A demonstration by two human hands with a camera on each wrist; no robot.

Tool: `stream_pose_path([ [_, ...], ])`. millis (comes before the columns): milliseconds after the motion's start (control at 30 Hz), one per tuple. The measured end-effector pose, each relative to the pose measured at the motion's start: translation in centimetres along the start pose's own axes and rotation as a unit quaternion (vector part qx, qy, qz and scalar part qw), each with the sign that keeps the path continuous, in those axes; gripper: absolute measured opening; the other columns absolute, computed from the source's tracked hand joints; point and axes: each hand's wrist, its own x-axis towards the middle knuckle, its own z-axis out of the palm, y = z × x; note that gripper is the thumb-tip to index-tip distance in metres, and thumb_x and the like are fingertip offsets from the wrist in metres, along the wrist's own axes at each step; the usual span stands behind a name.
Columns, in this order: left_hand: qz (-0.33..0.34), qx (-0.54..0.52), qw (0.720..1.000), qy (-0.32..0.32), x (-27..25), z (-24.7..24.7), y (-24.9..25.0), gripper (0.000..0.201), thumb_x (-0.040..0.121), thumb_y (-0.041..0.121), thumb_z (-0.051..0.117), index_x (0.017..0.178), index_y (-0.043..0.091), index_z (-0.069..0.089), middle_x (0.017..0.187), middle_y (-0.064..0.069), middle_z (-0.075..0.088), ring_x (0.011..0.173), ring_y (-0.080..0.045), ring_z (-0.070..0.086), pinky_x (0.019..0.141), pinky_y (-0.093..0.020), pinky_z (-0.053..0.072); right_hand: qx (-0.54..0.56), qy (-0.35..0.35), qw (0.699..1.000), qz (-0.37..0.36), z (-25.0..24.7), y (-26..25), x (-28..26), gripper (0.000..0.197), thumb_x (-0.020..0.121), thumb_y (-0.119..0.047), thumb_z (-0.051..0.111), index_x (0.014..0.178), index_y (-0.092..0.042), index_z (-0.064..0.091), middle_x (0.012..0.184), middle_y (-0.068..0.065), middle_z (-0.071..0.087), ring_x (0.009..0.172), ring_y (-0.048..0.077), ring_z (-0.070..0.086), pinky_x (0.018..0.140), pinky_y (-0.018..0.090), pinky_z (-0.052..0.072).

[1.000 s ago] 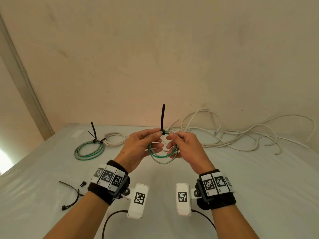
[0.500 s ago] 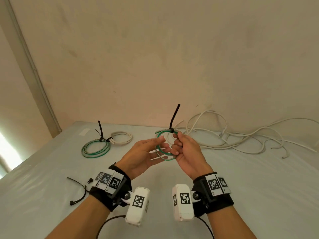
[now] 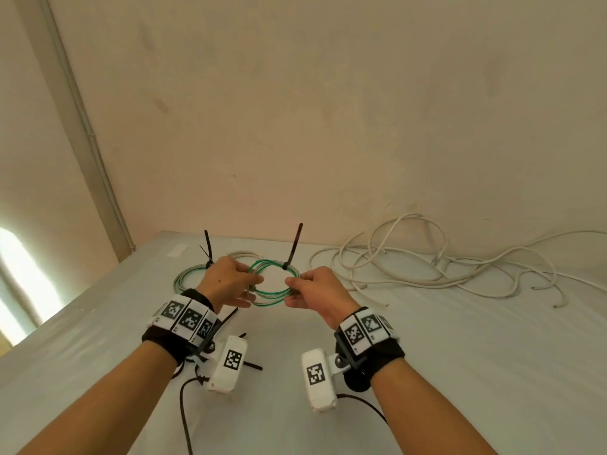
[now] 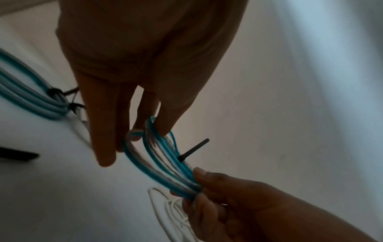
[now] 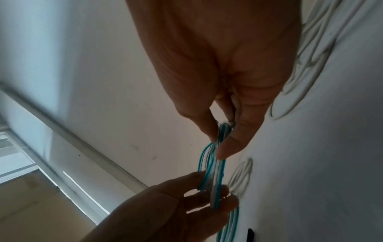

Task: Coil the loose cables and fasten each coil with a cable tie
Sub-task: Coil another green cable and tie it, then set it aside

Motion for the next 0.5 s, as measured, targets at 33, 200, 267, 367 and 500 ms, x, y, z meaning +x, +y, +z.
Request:
stream_pose_path([
  [33, -0.011, 0.018, 1.0, 0.005, 0.4, -0.5, -0.5, 0.01, 0.093, 0.009, 0.074, 0.094, 0.0, 0.073, 0.09, -0.024, 0.076, 0.076, -0.031, 0.076, 0.073, -0.043, 0.065, 0.006, -0.003, 1.0, 0.005, 0.6, 0.0, 0.4, 0.024, 0.1, -0.012, 0.069, 0.107, 0.012, 0.068, 0.084, 0.016, 0.073, 0.074, 0.022, 0.076, 0.08, 0.033, 0.065],
  [200, -0.067, 0.035, 0.994, 0.08, 2.3, -4.7, -2.9, 0.006, 0.089, 0.004, 0.077, 0.09, -0.002, 0.075, 0.081, -0.024, 0.076, 0.07, -0.034, 0.076, 0.067, -0.044, 0.065, -0.01, -0.048, 0.998, 0.024, 3.0, 0.2, 1.2, 0.036, 0.099, -0.015, 0.069, 0.126, 0.005, 0.056, 0.104, 0.02, 0.075, 0.088, 0.025, 0.079, 0.092, 0.038, 0.062],
  [267, -0.1, 0.038, 0.99, 0.088, 2.8, -7.0, -3.9, 0.008, 0.088, 0.003, 0.078, 0.092, -0.002, 0.074, 0.084, -0.024, 0.076, 0.073, -0.036, 0.076, 0.06, -0.041, 0.064, -0.042, -0.068, 0.997, 0.021, 3.3, 0.4, 1.3, 0.03, 0.098, -0.017, 0.07, 0.121, -0.001, 0.061, 0.108, 0.017, 0.074, 0.093, 0.025, 0.079, 0.095, 0.039, 0.061],
  [367, -0.122, 0.055, 0.986, 0.1, 3.4, -10.0, -5.2, 0.008, 0.089, 0.005, 0.078, 0.092, -0.001, 0.075, 0.087, -0.023, 0.077, 0.076, -0.033, 0.075, 0.059, -0.038, 0.064, -0.1, -0.072, 0.992, 0.003, 3.2, 1.0, 1.6, 0.02, 0.098, -0.02, 0.069, 0.11, -0.004, 0.071, 0.103, 0.01, 0.074, 0.093, 0.023, 0.079, 0.097, 0.039, 0.06],
  [500, -0.094, 0.12, 0.976, 0.158, 4.4, -12.1, -6.3, 0.007, 0.089, 0.013, 0.079, 0.088, 0.005, 0.079, 0.079, -0.012, 0.077, 0.061, -0.016, 0.06, 0.05, -0.025, 0.051, -0.135, -0.058, 0.989, 0.006, 3.4, 1.8, 2.0, 0.023, 0.099, -0.022, 0.067, 0.109, -0.002, 0.071, 0.099, 0.009, 0.073, 0.093, 0.023, 0.079, 0.095, 0.039, 0.062],
])
